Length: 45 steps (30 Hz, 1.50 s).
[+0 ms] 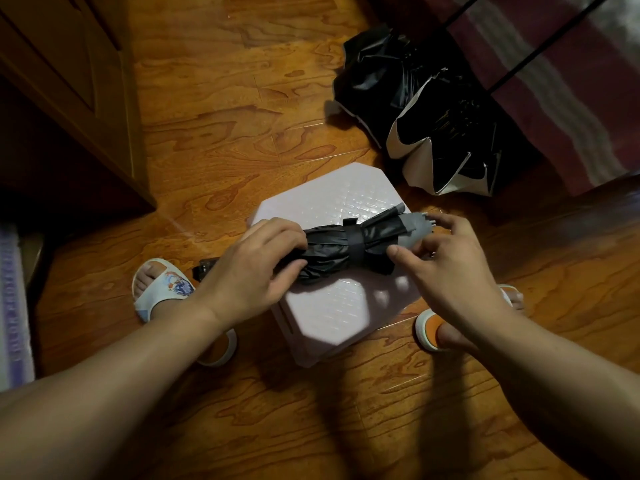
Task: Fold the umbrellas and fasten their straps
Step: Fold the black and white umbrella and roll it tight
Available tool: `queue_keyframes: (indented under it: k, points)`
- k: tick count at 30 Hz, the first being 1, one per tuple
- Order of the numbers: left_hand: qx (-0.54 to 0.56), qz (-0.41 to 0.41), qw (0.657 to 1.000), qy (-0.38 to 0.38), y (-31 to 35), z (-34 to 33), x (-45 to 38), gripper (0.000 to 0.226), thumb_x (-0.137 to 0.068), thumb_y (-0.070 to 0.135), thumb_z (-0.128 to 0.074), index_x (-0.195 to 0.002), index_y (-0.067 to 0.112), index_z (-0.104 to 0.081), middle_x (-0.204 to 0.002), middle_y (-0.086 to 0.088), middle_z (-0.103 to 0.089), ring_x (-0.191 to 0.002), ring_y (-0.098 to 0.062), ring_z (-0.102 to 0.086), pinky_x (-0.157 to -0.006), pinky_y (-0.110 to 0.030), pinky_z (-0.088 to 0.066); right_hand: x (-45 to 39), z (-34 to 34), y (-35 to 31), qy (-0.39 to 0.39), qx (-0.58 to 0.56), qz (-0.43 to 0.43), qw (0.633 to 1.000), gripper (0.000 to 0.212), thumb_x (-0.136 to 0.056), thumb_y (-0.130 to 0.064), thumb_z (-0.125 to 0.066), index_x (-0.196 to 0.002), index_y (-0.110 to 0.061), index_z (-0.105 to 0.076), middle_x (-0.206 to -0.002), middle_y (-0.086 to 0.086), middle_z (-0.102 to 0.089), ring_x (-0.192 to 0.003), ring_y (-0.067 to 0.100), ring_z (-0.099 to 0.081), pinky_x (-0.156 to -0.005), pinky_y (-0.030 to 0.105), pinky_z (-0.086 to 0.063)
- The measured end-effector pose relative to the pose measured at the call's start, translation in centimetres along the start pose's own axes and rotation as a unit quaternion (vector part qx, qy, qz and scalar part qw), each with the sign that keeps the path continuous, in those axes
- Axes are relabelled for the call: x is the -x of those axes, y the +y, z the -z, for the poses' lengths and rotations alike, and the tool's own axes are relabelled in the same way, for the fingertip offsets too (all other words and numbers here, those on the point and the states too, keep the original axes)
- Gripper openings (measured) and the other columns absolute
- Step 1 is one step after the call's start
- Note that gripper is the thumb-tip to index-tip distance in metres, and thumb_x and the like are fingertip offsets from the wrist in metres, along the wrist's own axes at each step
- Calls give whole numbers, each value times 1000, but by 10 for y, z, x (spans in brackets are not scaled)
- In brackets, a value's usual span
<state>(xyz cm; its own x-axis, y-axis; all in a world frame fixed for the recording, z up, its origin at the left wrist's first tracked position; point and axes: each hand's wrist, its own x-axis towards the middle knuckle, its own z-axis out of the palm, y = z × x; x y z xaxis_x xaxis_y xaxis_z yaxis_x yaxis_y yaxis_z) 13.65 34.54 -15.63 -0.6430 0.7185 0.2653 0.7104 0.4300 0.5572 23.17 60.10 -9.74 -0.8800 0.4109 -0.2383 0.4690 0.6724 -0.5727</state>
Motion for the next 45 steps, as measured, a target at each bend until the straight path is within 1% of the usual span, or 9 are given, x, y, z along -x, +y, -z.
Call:
queue_keyframes:
  k: [5,11,18,23,26,32,38,42,45]
  points:
    - [9,17,1000,9,2,-2,2,19,-97,24,-56,-101,8,-67,-117,-4,-60,-110,-23,-58,-92,-39,-49,-3,-3,-1,-2,-26,-14,1000,34,-93,-42,-68,-64,-24,-68,-152,-1,-37,-146,23,-28,-110,52,-40]
    - [-57,-25,998,-8,0,-2,-2,26,-101,25,-51,-93,7,-67,-119,-9,-61,-104,-29,-57,-79,-41,-52,-11,-2,3,-26,-24,-39,999,30,-99,-24,-64,-74,-10,-67,-157,-1,-35,-142,23,-35,-95,26,-35]
    - [-60,-34,998,-11,-2,-2,-3,19,-97,19,-56,-103,9,-71,-119,-9,-64,-104,-31,-61,-82,-42,-53,-15,2,2,-9,39,12,999,31,-98,-27,-65,-68,-24,-59,-145,6,-47,-137,22,-41,-96,26,-34]
    - [-79,-62,994,-32,-5,-2,0,13,-87,3,-65,-100,6,-68,-123,-16,-59,-110,-35,-57,-80,-44,-56,-9,1,6,-32,1,-12,999,29,-95,-31,-68,-69,-18,-65,-146,5,-45,-143,22,-34,-107,41,-40]
    - [-109,-80,989,-51,-5,-1,1,18,-82,-4,-70,-98,4,-66,-125,-18,-57,-113,-37,-55,-77,-46,-57,-12,1,8,-60,1,-13,998,28,-96,-29,-68,-72,-14,-66,-151,4,-40,-147,21,-29,-106,39,-38]
    - [-87,-23,993,-75,-5,2,0,36,-85,21,-76,-116,10,-61,-135,-8,-54,-122,-27,-53,-91,-46,-56,-24,7,0,-67,1,-18,998,30,-97,-37,-65,-78,-15,-70,-144,3,-46,-142,21,-35,-110,44,-39]
    - [74,176,978,-86,-7,19,-3,40,-84,47,-64,-121,41,-51,-113,7,-68,-104,-18,-64,-83,-45,-54,-21,22,-16,-74,-48,-17,996,47,-98,-52,-54,-93,-11,-77,-154,1,-40,-145,18,-30,-112,46,-35]
    - [28,151,985,-82,3,14,4,42,-87,46,-60,-126,36,-51,-117,8,-64,-108,-15,-59,-87,-39,-51,-16,13,-21,-95,-40,-16,995,43,-95,-51,-60,-85,-11,-73,-149,1,-43,-145,18,-29,-107,41,-35]
    - [24,125,991,-43,10,8,7,45,-91,47,-51,-129,24,-57,-133,5,-55,-124,-13,-50,-101,-32,-42,-16,12,-25,-64,-53,-19,996,39,-96,-41,-65,-80,-6,-68,-122,-5,-48,-133,12,-37,-92,25,-36]
